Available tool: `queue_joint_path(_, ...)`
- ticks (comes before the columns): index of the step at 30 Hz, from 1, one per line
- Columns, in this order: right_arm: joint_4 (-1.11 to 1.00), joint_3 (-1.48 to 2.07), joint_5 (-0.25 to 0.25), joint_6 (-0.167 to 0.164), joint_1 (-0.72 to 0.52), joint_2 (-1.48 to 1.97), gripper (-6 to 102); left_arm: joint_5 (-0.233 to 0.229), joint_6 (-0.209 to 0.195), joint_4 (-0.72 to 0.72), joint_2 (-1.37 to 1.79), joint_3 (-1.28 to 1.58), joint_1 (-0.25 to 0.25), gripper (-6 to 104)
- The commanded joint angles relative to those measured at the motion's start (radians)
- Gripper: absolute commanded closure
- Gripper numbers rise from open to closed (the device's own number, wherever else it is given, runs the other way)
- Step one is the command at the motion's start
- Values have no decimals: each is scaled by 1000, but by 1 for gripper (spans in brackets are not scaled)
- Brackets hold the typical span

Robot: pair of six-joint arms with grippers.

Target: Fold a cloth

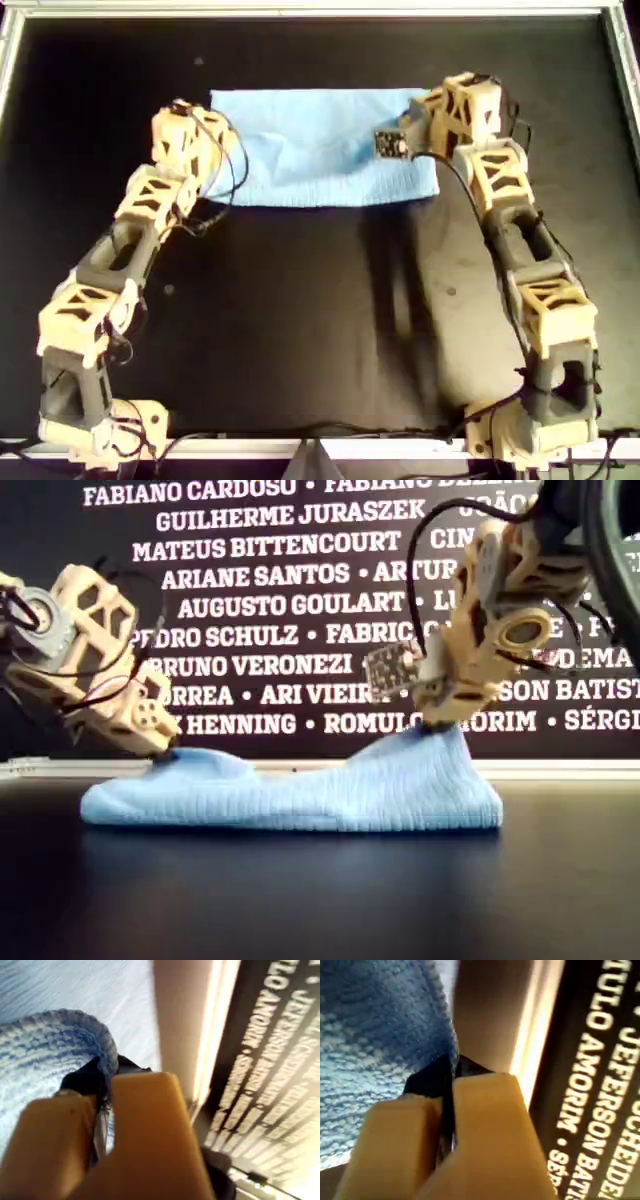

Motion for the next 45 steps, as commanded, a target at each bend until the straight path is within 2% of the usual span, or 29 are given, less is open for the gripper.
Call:
queue_joint_path(1,-37,-133,2,5,-5,-8,96,2,5,-20,11,-115,21,98)
queue_joint_path(4,-37,-178,2,5,-9,-43,96,2,5,-20,-12,-152,21,98)
queue_joint_path(12,-37,-279,3,5,-46,-107,96,2,5,-20,-71,-224,69,98)
queue_joint_path(21,-37,-360,3,5,-46,-181,96,3,5,-20,-110,-259,69,98)
queue_joint_path(26,-37,-408,3,5,-46,-222,94,14,5,-20,-183,-337,67,94)
queue_joint_path(29,-37,-416,3,5,-46,-224,87,5,3,-20,-198,-365,61,83)
queue_joint_path(31,-37,-416,3,5,-48,-224,78,3,3,-20,-198,-365,61,71)
queue_joint_path(35,-37,-416,5,5,-48,-224,62,3,3,-20,-196,-367,69,55)
queue_joint_path(38,-37,-417,3,6,-48,-222,54,3,3,-20,-198,-368,69,51)
queue_joint_path(39,-37,-417,3,18,-48,-215,52,3,-5,-20,-190,-368,69,50)
queue_joint_path(40,-37,-417,3,9,-48,-209,51,3,-9,-20,-181,-359,69,50)
queue_joint_path(45,-9,-394,3,20,-49,-149,49,2,-12,15,-83,-308,71,50)
